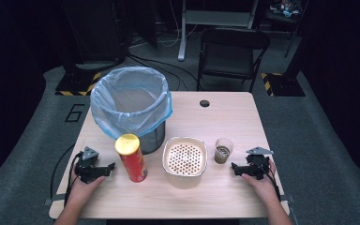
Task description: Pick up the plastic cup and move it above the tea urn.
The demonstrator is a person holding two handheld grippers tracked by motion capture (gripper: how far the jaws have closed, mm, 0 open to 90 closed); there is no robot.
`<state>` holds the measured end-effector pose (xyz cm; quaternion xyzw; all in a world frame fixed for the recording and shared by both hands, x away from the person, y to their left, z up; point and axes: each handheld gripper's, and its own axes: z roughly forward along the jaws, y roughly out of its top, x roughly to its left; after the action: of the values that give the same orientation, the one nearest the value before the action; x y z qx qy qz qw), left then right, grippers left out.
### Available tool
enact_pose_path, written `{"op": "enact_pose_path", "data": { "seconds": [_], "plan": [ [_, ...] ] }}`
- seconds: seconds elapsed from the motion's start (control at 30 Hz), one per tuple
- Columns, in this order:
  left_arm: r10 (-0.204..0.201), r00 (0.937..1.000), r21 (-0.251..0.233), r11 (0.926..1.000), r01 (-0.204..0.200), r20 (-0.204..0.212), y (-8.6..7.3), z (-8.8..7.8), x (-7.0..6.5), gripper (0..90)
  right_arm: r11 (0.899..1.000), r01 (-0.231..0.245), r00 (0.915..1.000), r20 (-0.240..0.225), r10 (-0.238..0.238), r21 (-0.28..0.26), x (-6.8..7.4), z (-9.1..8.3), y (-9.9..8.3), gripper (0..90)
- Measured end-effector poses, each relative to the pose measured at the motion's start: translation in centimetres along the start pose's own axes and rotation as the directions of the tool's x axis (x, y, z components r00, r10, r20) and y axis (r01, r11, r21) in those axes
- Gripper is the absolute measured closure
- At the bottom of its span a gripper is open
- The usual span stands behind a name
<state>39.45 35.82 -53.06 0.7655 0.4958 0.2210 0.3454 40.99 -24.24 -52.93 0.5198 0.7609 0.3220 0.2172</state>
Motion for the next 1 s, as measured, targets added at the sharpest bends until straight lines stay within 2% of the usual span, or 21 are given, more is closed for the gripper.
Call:
{"op": "enact_pose_path", "data": {
  "seconds": [0.57,0.7,0.8,0.87,0.97,1.0],
  "plan": [
    [0.002,1.0,0.0,1.0,-0.002,0.0,0.0,0.0,0.0,14.0,1.0,-0.005,1.0,-0.001,0.005,-0.009,0.0,-0.1,-0.1,1.5],
    [0.001,1.0,0.0,1.0,-0.001,0.001,0.0,0.0,0.0,14.0,1.0,-0.001,1.0,-0.001,0.001,-0.003,-0.1,-0.3,-0.1,4.1],
    [0.002,1.0,0.001,1.0,-0.002,0.001,0.0,0.0,0.0,14.0,1.0,-0.012,0.9998,0.018,0.012,-0.002,-0.1,-0.8,0.0,15.1],
    [0.001,1.0,0.0,1.0,-0.001,0.0,0.0,0.0,0.0,14.0,1.0,-0.024,0.9994,0.024,0.024,0.002,0.0,-0.9,0.1,16.0],
    [0.001,1.0,0.0,1.0,-0.001,0.0,0.0,0.0,0.0,14.0,1.0,-0.023,0.9992,0.031,0.024,-0.013,0.2,-2.0,0.6,24.4],
    [0.001,1.0,0.0,1.0,-0.001,0.0,0.0,0.0,0.0,14.0,1.0,-0.02,0.9998,0.002,0.02,-0.017,0.3,-3.1,1.2,33.5]
  ]
}}
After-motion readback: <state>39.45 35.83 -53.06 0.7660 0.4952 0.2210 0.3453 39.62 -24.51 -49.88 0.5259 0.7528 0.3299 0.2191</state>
